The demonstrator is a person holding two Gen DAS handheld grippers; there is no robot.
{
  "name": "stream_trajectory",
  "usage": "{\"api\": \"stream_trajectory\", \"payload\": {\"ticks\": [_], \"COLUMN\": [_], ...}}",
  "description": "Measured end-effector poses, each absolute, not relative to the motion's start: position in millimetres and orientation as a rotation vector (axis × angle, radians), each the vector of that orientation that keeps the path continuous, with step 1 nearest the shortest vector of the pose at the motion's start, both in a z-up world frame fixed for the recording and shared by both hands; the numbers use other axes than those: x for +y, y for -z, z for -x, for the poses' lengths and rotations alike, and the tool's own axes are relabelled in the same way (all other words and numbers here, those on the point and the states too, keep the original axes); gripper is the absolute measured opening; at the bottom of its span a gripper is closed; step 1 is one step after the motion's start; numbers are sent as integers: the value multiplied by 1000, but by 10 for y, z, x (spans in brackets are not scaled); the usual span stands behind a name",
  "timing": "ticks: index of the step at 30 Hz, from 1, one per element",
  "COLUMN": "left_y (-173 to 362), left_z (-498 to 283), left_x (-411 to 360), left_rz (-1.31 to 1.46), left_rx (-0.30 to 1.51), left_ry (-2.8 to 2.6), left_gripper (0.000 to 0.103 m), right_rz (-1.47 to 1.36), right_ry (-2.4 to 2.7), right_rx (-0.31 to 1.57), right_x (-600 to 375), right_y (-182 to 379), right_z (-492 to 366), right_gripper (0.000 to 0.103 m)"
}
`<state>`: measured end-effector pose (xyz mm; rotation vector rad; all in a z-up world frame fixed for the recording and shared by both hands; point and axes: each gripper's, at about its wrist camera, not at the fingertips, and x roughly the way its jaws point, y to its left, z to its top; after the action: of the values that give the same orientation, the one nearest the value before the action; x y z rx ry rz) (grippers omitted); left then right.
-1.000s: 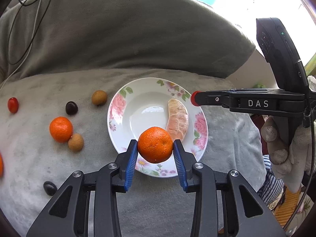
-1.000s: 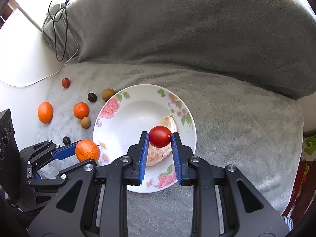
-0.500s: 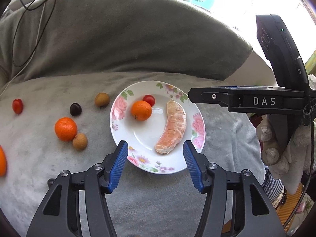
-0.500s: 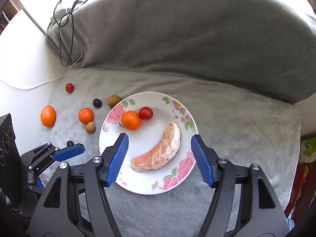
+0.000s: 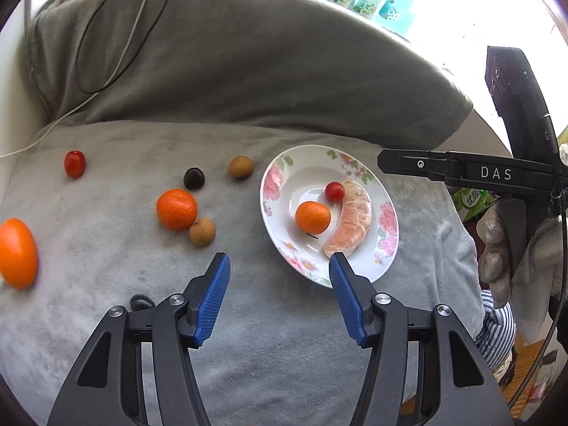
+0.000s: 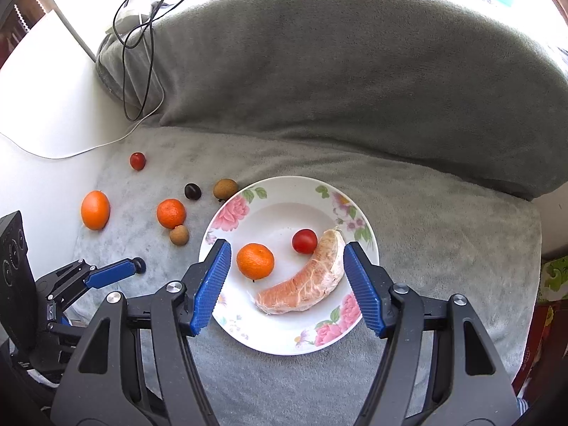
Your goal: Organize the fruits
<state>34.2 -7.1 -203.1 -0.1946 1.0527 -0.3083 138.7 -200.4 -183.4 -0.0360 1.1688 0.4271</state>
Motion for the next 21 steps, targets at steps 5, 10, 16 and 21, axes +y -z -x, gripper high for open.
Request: {"api": "stream_trajectory", "payload": {"ticks": [5, 10, 16, 21], "left_y": [2101, 2154, 2228, 2318], "left_z": [-284, -198, -113, -67], "left_x": [154, 373, 637, 796], "left_rz": [223, 244, 274, 299], "left_rx": [1069, 1074, 1083, 1101], "left_ry": [261, 217, 156, 127], "left_gripper": [57, 58, 57, 57], "right_rz": [31, 75, 161, 196], "right_ry": [-471, -506, -550, -592], "right_rx": [1143, 1112, 1141, 1169], "right_x": [-1863, -1637, -1296, -1064], "right_y": [1805, 1754, 1811, 1894], "right_z": [-1381, -1384, -1408, -1404], "right_gripper": [70, 80, 80, 80]}}
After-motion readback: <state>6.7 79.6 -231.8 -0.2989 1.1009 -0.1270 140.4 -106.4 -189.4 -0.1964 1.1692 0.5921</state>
